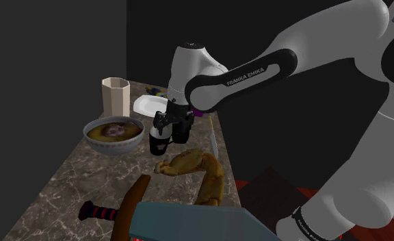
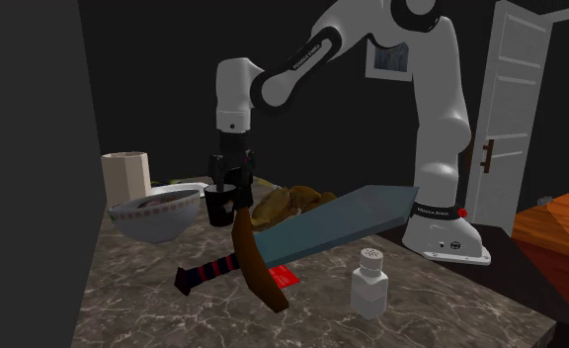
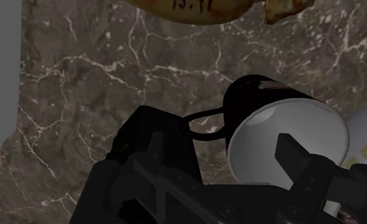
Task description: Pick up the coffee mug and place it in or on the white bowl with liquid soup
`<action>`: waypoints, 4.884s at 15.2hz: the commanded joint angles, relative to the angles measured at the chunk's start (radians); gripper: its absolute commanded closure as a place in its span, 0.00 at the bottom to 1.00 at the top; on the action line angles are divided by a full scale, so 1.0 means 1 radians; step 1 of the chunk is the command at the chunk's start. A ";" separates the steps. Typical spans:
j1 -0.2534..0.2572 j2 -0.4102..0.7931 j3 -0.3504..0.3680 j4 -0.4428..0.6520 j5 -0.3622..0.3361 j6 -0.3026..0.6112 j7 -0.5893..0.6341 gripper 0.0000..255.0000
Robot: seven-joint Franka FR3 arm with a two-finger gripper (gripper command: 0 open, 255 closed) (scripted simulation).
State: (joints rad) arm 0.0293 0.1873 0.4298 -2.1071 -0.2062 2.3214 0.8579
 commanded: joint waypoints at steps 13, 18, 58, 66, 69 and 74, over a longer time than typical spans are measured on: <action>-0.015 -0.034 0.004 0.027 0.034 -0.076 -0.028 1.00; -0.019 -0.069 0.008 0.057 0.059 -0.136 -0.048 1.00; 0.242 0.384 0.043 0.946 -0.121 -0.630 0.137 1.00; 0.222 0.381 0.041 0.830 -0.125 -0.521 0.153 1.00; 0.218 0.385 0.039 0.795 -0.128 -0.484 0.160 1.00; 0.215 0.387 0.039 0.780 -0.131 -0.468 0.163 1.00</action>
State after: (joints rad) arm 0.2406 0.5498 0.4680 -1.3093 -0.3411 1.8476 1.0203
